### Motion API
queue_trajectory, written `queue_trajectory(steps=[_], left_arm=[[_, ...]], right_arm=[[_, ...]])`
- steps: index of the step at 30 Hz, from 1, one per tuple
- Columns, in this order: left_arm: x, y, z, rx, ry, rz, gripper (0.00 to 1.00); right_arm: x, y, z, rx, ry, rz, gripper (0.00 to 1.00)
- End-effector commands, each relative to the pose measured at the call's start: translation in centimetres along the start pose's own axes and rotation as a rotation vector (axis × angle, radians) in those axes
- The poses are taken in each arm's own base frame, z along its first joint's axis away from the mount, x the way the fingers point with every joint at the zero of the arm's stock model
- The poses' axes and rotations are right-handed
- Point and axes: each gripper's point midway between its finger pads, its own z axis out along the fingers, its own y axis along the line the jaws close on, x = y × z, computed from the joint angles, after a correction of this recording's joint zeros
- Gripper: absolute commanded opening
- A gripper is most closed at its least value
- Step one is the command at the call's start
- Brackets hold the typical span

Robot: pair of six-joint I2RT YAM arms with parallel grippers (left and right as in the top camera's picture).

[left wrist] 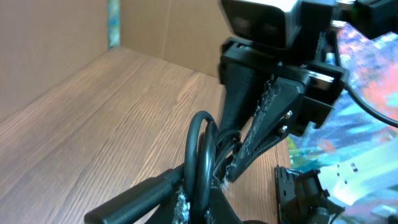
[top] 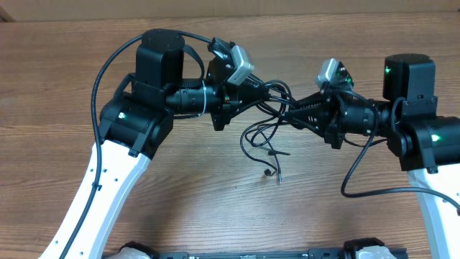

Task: Untangle cables

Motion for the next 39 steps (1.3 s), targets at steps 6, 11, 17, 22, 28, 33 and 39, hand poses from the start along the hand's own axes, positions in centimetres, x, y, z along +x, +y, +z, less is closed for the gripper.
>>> queue_trajectory(steps=[6,11,17,22,28,33,39], left_arm=[[0.8,2.9,-0.7,-0.207,0.032,-0.162,0.04],[5.0,9.8,-4.7,-0.731,-0.003,-0.713,0.04],[5.9,9.9,-5.1,-0.771,-0.080,-0.993,0.04],[5.6,9.3,-4.6,-0.716,-0.035,-0.899,0.04],[3.9,7.9,-3.2,-0.572,-0.010,-0.733,0.04],[0.7,4.9,-1.4,-0.323,-0.018,-0.432,0.04],[-0.2,4.1,-1.1,-0.268,-0.043,-0.401,0.04]], right_arm=[[-1.0,0.7,-0.5,-0.003,-0.028,-0.026,0.04],[-2.8,-0.2,-0.6,0.026,-0.088,0.078,0.04],[-2.2,-2.9,-0.9,0.177,-0.062,0.202,0.04],[-1.6,-3.2,-0.9,0.204,-0.041,0.221,1.00],[-0.5,-3.3,-0.9,0.221,-0.001,0.262,1.00],[0.4,-3.5,-1.0,0.246,0.020,0.381,1.00],[0.7,-3.2,-1.0,0.234,0.032,0.403,1.00]])
